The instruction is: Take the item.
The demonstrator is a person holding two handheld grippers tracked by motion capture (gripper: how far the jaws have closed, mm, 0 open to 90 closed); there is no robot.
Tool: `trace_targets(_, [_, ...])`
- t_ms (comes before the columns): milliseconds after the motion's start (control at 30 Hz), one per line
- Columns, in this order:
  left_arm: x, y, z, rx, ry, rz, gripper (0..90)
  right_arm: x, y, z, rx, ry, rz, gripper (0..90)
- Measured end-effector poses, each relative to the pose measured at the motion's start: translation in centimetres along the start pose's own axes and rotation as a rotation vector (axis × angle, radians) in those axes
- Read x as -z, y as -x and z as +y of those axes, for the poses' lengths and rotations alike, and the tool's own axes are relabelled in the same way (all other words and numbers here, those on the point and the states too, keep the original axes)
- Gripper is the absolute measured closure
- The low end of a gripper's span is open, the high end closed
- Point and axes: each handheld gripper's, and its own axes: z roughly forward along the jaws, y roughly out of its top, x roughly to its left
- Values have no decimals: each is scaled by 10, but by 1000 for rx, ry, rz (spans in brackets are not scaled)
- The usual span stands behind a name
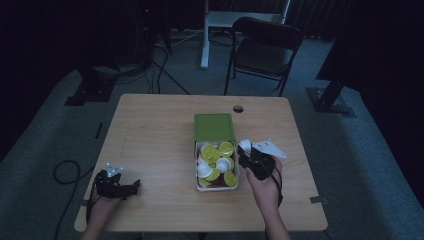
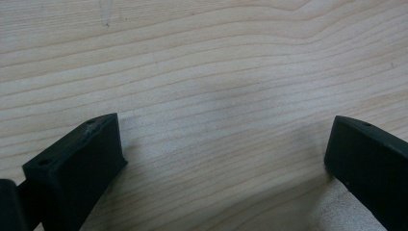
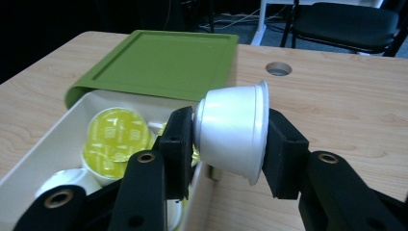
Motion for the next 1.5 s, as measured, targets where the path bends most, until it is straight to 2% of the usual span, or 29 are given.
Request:
trace_targets(133, [0,0,0,0,0,0,0,1,12,-4,-3,6,-18,584])
trace_targets(367, [0,0,0,0,0,0,0,1,30,-13,-18,-17,-47,584])
trace_targets(733, [0,0,0,0,0,0,0,-3,58,-31,-25,-37,-119,584])
trace_targets(900, [0,0,0,0,0,0,0,-5,70,-38,-33,-42,-131,584])
trace_targets(1500, [0,0,0,1,2,0,0,-16,104,-71,-45,-112,-212,583])
